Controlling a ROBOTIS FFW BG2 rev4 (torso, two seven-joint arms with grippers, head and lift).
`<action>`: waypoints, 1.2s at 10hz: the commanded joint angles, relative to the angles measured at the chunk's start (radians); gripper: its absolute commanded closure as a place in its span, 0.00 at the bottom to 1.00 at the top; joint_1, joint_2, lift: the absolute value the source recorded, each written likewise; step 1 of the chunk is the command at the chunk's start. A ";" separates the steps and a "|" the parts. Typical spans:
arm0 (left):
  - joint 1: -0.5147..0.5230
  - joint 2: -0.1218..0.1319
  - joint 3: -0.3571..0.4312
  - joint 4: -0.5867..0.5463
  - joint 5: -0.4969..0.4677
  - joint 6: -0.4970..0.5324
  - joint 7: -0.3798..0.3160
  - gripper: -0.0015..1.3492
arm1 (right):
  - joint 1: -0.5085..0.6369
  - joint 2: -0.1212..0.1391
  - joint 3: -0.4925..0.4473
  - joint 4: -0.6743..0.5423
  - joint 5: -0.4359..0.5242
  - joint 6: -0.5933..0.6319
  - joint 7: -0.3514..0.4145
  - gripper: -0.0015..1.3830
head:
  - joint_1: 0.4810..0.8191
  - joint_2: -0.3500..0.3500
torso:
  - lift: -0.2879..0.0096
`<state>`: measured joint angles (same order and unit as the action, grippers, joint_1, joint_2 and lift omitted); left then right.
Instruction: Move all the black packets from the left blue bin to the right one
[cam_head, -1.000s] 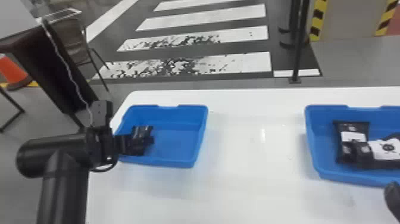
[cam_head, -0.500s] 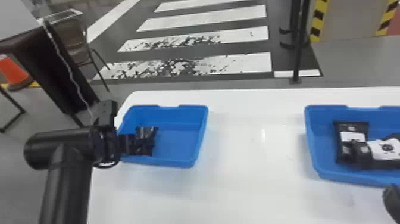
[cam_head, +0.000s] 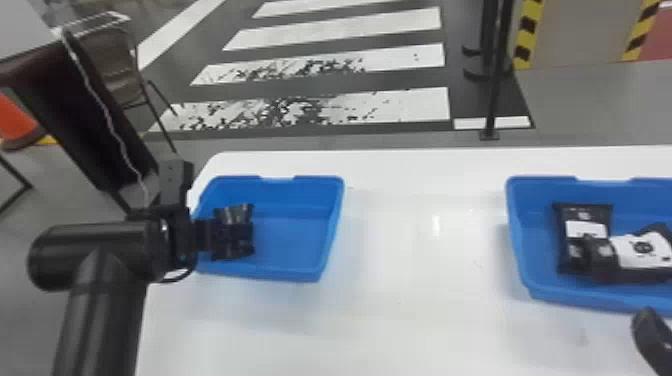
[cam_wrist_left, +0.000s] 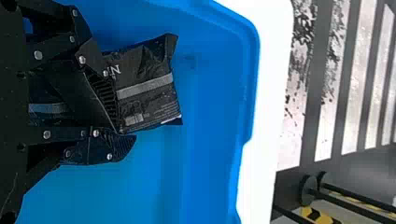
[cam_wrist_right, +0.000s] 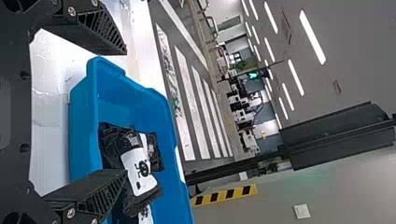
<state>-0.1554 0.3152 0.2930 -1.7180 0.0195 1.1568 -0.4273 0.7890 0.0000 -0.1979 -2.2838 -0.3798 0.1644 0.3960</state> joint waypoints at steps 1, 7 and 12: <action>0.050 -0.002 0.008 -0.102 0.032 -0.033 -0.005 0.89 | -0.001 0.001 -0.002 0.000 -0.001 0.002 0.001 0.09 | 0.63 0.86 | 0.35; 0.217 -0.044 -0.084 -0.426 0.252 -0.190 -0.105 0.89 | -0.075 0.001 0.046 -0.005 -0.021 0.002 0.073 0.09 | 0.63 0.67 | 0.35; 0.236 -0.033 -0.307 -0.480 0.415 -0.217 -0.123 0.89 | -0.210 -0.031 0.150 0.054 -0.123 0.039 0.156 0.09 | 0.63 0.50 | 0.35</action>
<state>0.0791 0.2799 0.0125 -2.1980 0.4182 0.9406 -0.5501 0.5889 -0.0279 -0.0572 -2.2306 -0.4921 0.1956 0.5525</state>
